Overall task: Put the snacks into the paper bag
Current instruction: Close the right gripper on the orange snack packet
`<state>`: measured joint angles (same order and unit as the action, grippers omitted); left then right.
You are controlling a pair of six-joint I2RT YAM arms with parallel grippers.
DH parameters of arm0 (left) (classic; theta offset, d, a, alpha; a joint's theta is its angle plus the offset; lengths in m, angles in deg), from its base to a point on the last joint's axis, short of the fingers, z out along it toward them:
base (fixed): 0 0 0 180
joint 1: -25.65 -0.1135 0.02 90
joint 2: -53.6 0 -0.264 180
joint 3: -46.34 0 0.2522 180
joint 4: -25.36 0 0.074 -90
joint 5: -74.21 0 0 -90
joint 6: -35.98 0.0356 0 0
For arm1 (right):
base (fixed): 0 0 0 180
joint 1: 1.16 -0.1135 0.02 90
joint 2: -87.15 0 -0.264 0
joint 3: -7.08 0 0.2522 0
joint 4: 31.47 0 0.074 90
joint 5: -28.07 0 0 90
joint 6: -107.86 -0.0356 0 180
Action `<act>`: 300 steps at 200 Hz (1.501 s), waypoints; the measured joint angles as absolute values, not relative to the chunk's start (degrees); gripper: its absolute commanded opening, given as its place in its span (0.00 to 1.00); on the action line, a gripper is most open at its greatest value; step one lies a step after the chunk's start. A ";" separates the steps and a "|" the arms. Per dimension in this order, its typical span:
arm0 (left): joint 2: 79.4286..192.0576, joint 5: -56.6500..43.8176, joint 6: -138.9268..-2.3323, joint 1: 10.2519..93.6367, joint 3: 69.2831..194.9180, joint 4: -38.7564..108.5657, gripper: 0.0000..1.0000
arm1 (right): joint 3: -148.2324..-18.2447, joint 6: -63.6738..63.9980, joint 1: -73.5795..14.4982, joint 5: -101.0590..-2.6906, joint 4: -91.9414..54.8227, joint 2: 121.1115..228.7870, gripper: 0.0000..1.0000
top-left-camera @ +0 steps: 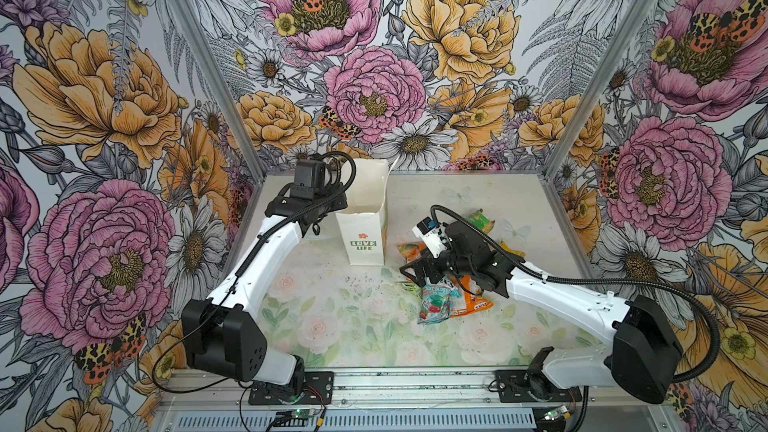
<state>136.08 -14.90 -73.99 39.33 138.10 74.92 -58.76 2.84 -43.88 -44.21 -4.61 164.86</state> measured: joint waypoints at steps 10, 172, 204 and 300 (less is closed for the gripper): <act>135.51 -14.92 -74.21 39.33 137.81 74.92 0.00 | -58.58 2.86 -44.97 -45.24 -4.61 165.32 0.95; 128.32 -14.44 -78.12 39.33 130.77 73.17 0.00 | -73.78 -2.78 -48.73 -69.94 6.69 182.50 1.00; 128.23 -13.87 -78.19 39.41 130.69 73.14 0.00 | -74.04 -5.91 -45.78 -68.91 7.85 182.98 1.00; 128.21 -13.35 -79.24 39.85 130.53 73.17 0.00 | -76.27 -9.78 -41.08 -62.42 10.41 188.93 1.00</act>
